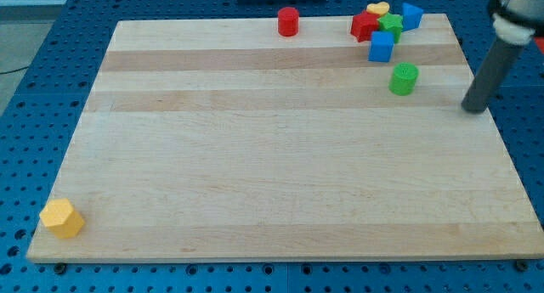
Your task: Move the triangle into the yellow heart
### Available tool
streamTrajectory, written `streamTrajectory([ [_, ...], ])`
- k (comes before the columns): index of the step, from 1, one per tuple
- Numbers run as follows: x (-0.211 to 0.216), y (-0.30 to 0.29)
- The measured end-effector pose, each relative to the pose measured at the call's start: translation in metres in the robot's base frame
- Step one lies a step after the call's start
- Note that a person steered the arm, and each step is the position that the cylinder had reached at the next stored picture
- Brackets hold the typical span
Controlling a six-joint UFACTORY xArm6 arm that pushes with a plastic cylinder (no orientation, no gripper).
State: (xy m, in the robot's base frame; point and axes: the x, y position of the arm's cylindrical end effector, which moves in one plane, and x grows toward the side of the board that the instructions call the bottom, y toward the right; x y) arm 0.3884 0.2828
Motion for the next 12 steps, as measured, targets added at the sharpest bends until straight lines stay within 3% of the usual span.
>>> streamTrajectory([
  [1, -0.089, -0.008],
  [2, -0.151, -0.024],
  [3, -0.176, -0.026],
  [5, -0.189, -0.046],
  [7, -0.170, -0.035],
  [8, -0.196, -0.014],
  [12, -0.180, -0.050],
])
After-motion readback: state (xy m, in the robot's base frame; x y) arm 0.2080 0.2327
